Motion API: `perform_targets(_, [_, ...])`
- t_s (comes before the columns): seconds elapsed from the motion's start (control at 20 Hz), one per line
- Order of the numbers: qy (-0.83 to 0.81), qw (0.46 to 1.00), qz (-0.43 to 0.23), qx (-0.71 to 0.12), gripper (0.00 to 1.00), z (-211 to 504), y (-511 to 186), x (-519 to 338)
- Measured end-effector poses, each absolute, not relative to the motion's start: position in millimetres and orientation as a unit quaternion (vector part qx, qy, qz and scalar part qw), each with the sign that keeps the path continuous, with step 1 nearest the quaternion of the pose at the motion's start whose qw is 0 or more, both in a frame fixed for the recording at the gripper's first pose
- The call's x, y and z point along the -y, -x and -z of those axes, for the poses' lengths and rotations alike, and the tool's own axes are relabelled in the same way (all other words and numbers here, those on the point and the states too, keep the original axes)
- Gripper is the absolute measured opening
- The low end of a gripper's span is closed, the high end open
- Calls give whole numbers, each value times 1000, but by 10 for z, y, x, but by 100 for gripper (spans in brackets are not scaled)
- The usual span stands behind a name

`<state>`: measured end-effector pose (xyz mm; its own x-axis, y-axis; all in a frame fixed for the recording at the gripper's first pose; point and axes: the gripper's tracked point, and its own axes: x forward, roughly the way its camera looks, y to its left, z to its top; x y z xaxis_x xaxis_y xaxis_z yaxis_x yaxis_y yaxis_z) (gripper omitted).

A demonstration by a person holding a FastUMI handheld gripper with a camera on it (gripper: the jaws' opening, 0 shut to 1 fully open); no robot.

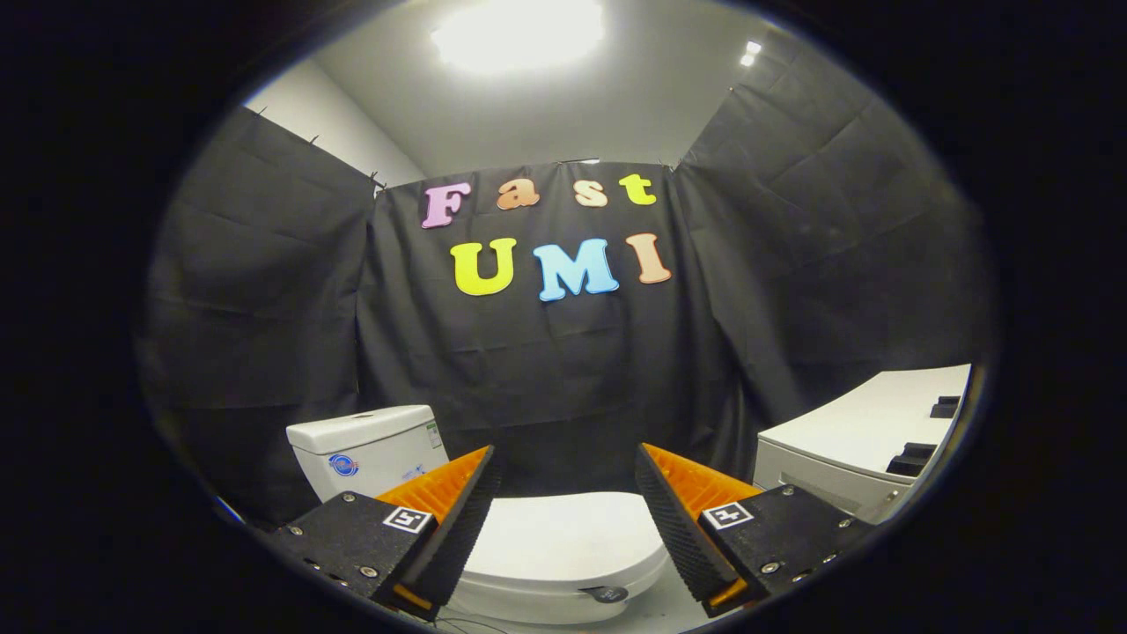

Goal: Open the toilet lid.

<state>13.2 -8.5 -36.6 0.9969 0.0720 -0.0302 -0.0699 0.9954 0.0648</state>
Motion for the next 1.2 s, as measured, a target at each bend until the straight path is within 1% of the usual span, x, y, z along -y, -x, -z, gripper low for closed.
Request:
perform_targets(0.6, [-148,980,-52,-123,96,1391,-627,405])
perform_targets(0.95, [-221,952,-21,-211,95,2328,-606,583])
perform_targets(1.2, [-274,927,-18,-256,95,2789,-630,553])
